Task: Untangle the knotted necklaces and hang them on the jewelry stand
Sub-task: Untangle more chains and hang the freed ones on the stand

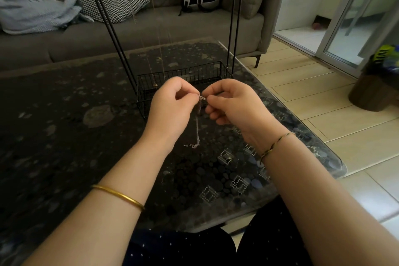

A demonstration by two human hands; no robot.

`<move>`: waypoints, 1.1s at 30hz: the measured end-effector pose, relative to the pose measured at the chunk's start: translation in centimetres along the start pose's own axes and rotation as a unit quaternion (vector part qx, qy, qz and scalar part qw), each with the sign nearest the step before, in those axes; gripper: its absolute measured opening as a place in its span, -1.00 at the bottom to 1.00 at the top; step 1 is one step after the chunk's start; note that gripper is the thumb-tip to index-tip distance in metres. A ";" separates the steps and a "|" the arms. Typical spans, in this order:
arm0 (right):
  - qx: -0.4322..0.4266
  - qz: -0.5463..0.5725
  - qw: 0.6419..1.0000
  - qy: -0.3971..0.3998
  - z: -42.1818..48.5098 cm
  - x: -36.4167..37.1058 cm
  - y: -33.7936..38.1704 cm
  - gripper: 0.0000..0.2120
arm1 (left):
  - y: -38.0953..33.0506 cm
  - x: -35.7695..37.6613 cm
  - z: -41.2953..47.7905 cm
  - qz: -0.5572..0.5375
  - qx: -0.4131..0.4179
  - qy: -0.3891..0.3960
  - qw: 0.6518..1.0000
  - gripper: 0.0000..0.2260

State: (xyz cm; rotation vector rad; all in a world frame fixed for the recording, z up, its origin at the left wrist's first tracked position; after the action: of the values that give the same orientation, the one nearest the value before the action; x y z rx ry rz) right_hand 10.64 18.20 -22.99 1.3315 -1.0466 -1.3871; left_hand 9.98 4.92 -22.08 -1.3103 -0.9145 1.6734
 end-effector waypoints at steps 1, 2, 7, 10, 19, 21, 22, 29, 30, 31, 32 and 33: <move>-0.001 0.000 1.000 0.006 0.0 0.1 0.1 -0.85 | 0.6 0.1 0.0 -0.045 -0.046 0.011 0.998 -0.91; -0.003 0.000 1.000 0.010 -0.1 0.2 0.1 -0.84 | 1.1 0.3 0.0 -0.088 -0.088 0.026 0.992 -0.89; -0.055 -0.068 0.996 -0.029 0.3 0.0 0.4 -0.86 | 2.2 0.7 -0.1 -0.149 -0.161 0.048 0.975 -0.87; -0.080 -0.096 0.991 -0.048 0.5 -0.3 0.5 -0.87 | 2.5 0.5 0.0 -0.143 -0.167 0.042 0.975 -0.89; -0.208 -0.307 0.927 -0.058 0.2 0.6 2.2 -0.97 | 2.2 0.2 -0.1 -0.098 -0.148 0.035 0.983 -0.93; -0.227 -0.341 0.911 -0.055 -0.1 0.8 2.5 -0.96 | 2.2 0.2 -0.1 -0.083 -0.141 0.038 0.986 -0.94; -0.230 -0.341 0.910 -0.058 -0.1 0.8 2.6 -0.95 | 2.3 0.2 -0.1 -0.082 -0.143 0.040 0.985 -0.94; -0.119 -0.071 0.987 -0.079 0.2 -0.5 1.7 -0.96 | 1.8 1.2 -0.4 -0.192 -0.202 0.095 0.956 -0.84; -0.090 -0.021 0.993 -0.077 0.2 -0.6 1.2 -0.95 | 1.6 1.2 -0.4 -0.165 -0.187 0.097 0.964 -0.82; -0.065 0.020 0.995 -0.073 0.3 -0.6 0.8 -0.95 | 1.3 1.3 -0.4 -0.134 -0.167 0.097 0.972 -0.80; -0.045 0.053 0.995 -0.069 0.3 -0.6 0.5 -0.94 | 1.0 1.2 -0.4 -0.106 -0.145 0.095 0.979 -0.78; -0.029 0.082 0.994 -0.066 0.3 -0.6 0.2 -0.94 | 0.6 1.2 -0.5 -0.085 -0.125 0.092 0.984 -0.78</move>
State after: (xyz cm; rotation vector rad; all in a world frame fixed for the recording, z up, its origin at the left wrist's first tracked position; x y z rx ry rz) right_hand 10.36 18.74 -22.65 1.0978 -1.1672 -1.3867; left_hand 10.20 5.77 -23.20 -1.4795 -1.1181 1.3144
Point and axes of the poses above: each hand's wrist, its own z-axis towards the middle knuckle, its own x-axis out of the palm, y = z × x, the point moved 7 cm from there along z, towards the middle knuckle, and after that the axes turned 4 degrees about -x, right-handed, at the moved point
